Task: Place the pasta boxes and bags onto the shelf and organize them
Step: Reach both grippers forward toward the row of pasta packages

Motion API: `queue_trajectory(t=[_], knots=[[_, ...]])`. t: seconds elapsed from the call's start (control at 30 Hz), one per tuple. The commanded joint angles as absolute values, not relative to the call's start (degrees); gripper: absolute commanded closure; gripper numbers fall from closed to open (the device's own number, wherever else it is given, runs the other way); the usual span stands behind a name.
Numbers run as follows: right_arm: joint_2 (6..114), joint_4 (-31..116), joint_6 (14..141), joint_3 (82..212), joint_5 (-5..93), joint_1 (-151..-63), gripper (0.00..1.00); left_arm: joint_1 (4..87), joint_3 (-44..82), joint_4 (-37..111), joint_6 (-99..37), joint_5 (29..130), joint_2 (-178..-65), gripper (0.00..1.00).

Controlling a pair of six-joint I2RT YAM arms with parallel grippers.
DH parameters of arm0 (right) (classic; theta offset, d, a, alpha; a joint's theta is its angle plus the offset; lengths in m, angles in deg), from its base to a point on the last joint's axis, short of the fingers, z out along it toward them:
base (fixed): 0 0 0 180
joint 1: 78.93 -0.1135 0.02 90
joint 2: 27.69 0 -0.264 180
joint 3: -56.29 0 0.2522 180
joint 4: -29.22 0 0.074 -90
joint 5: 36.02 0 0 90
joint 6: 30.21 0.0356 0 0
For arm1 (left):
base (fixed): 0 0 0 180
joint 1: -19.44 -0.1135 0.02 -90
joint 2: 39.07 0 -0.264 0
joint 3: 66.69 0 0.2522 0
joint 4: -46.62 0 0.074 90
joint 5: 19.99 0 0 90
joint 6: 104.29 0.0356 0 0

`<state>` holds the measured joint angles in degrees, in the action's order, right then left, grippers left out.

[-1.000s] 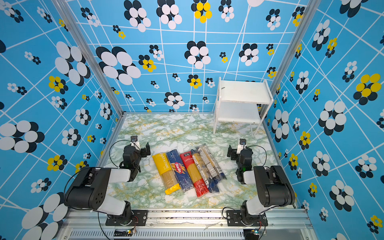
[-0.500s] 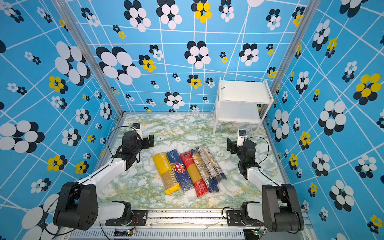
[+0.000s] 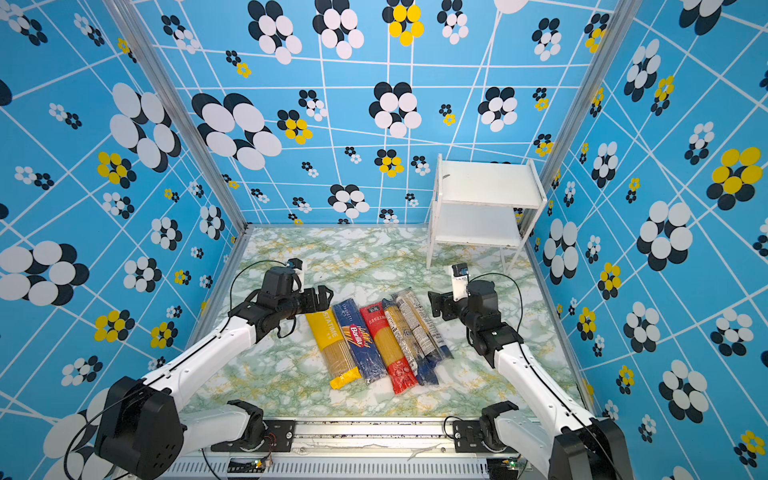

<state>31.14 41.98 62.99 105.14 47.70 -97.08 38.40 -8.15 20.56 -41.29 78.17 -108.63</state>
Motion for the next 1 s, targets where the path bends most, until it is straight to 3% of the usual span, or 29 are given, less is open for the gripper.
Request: queue_trajectory(t=[0.0,0.2,0.57,0.83,0.97], knots=[[30.4,50.5,63.0,107.3,45.7,-102.2,0.04,38.9,-11.7,17.9,-51.0,85.6,-105.5,0.01],[32.8,54.9,64.3,109.4,43.9,-109.7,0.04,39.0,-15.2,18.8,-56.7,95.4,-102.4,0.01],[35.8,51.2,67.5,108.1,43.0,-117.8,0.04,38.8,-20.7,15.2,-61.8,101.9,-93.7,0.01],[40.2,39.3,75.1,106.1,25.1,-119.5,0.05,36.2,-30.1,30.1,-71.0,113.2,-90.8,0.01],[42.7,36.1,77.6,106.1,20.1,-120.3,0.04,34.8,-30.9,28.6,-70.9,114.7,-89.9,0.01]])
